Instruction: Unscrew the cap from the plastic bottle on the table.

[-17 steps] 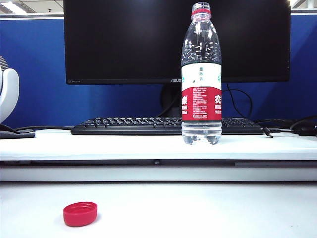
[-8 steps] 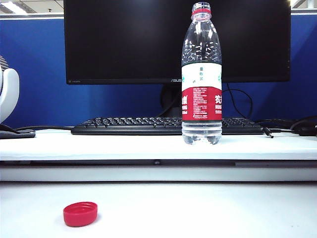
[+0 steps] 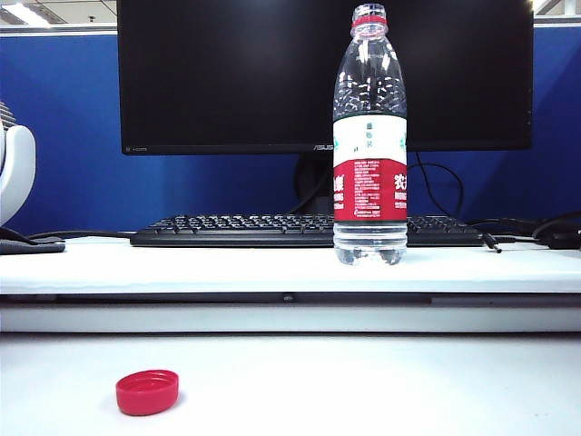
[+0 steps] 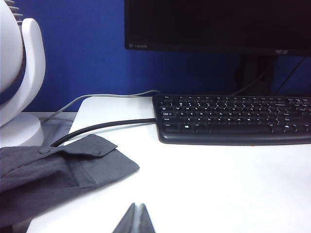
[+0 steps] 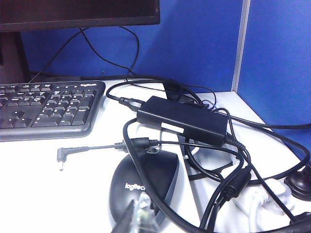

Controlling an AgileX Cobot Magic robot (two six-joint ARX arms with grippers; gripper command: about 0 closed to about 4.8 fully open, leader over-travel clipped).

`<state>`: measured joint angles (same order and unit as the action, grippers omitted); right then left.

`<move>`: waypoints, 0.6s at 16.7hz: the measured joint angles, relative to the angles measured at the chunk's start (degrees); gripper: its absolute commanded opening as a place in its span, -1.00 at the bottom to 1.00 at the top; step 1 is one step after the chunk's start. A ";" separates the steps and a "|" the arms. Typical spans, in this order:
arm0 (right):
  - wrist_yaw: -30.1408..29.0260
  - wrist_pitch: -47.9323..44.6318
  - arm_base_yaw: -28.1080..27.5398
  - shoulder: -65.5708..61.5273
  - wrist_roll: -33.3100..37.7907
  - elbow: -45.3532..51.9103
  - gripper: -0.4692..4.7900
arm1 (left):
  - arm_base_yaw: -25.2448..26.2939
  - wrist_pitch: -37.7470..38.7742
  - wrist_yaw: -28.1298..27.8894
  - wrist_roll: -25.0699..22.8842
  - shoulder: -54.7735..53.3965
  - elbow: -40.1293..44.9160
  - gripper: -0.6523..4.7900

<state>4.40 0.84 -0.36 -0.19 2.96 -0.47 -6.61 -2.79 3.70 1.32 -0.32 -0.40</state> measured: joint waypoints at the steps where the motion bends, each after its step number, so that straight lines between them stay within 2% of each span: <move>1: 0.00 0.00 0.00 0.00 0.00 0.00 -0.83 | 0.00 0.00 0.00 0.00 0.00 0.00 -0.78; 10: -1.64 -0.02 -2.75 0.00 0.02 0.00 -0.83 | 0.00 0.00 0.00 0.00 0.00 0.00 -0.78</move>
<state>2.76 0.82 -3.11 -0.19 2.98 -0.47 -6.61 -2.79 3.70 1.32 -0.32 -0.40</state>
